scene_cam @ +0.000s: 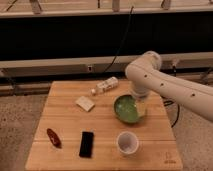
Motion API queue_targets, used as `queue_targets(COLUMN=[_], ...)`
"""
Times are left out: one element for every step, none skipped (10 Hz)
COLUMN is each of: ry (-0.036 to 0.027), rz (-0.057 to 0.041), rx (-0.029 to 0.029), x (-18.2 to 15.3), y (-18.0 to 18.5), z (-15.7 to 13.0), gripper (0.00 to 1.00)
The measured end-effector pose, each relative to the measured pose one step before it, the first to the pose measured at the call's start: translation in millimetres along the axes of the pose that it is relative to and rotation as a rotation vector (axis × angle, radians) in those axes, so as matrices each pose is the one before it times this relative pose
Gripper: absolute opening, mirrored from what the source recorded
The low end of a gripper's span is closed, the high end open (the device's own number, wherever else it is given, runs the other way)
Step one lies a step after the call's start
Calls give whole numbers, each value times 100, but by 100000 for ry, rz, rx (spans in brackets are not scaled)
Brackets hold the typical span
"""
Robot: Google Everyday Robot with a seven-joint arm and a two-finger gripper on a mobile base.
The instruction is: Place the white sponge in the ceramic bowl
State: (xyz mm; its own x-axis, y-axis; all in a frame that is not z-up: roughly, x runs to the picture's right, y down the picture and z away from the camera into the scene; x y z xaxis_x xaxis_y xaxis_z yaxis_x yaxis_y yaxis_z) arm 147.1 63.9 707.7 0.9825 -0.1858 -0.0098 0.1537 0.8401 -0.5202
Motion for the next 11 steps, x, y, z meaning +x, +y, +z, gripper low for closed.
queue_targets(ry=[783,488,376,280,99,-42,61,-88,-147,-101,-937], rz=[-1638,-1617,-2049,-1470,-1642,-2027,-1687,-1312,-990,-972,-931], rx=[499,312,-43,175,400,631,374,45,-251,-402,-30], x=[-715,-352,-533,-639,-1165,-1376,-713,-243,-262,-628,-1296], y=[-409,-344,-353,-349,-793,-1236,-1080,-356,-146,-359,-835], z=[-19,-12,58,27,47,69,148,96,225,313,219], gripper=[80,80,80,80,80,80,80,80,80,80,80])
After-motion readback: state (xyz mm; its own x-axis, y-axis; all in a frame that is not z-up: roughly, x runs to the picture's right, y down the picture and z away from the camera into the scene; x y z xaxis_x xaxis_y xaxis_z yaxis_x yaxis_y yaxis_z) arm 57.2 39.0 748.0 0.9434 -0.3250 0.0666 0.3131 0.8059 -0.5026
